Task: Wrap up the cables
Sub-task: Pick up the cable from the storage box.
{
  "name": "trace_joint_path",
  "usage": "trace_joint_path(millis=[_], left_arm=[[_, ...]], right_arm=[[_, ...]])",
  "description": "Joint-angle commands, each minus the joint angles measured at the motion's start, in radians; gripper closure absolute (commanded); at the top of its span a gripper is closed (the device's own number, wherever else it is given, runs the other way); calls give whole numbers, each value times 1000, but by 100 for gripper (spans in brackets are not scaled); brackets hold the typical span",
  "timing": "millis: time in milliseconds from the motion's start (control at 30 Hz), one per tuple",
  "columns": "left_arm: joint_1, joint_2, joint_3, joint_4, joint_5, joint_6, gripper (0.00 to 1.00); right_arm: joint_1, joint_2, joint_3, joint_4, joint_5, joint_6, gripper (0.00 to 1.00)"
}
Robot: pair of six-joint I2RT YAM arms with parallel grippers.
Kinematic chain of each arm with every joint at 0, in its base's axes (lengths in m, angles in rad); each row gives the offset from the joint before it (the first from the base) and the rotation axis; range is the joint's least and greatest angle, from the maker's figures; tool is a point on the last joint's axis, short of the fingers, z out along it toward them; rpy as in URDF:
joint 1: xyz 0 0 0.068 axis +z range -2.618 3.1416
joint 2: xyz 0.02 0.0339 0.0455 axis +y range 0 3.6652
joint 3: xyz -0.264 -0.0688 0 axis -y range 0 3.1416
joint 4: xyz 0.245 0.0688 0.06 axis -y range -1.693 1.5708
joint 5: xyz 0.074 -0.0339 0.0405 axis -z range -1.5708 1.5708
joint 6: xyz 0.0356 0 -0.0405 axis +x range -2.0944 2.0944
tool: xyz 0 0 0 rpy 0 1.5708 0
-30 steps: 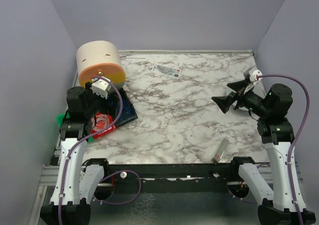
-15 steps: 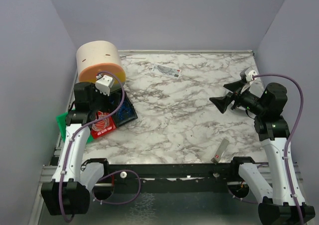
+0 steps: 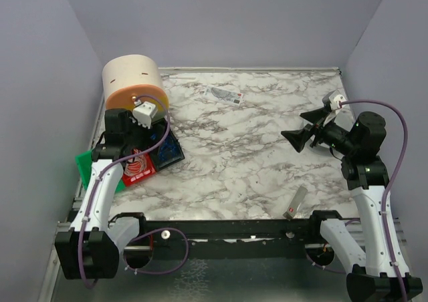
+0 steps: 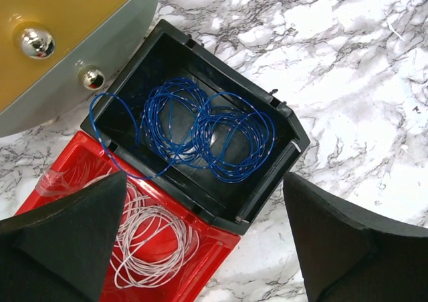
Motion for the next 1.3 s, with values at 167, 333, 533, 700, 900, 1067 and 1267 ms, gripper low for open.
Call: trace_joint_path(millis=[167,333,533,700,900,1067,1267], left_arm=[[-192,40,9,6,-128,83,1],[-288,86,-1,38,-255,93,1],[-302,150,-20,72,-285,116,1],[-302,209,-27,99,-295,126,3],[-302,254,-51,142,-290,144,8],[-302,285,-63,165,-283,155,12],[-302,323,-72,200,-293,159,22]], right_arm=[[-6,-8,-14,6,-28,-18,0],[-6,-7,-14,-1,-27,-27,0],[-6,-9,-13,-6,-30,-34,0],[-6,-13,-13,-13,-30,-41,0],[-6,-13,-14,-13,-31,-43,0],[-6,-16,-13,-15,-30,-46,0],[-6,-17,-13,-18,-29,-50,0]])
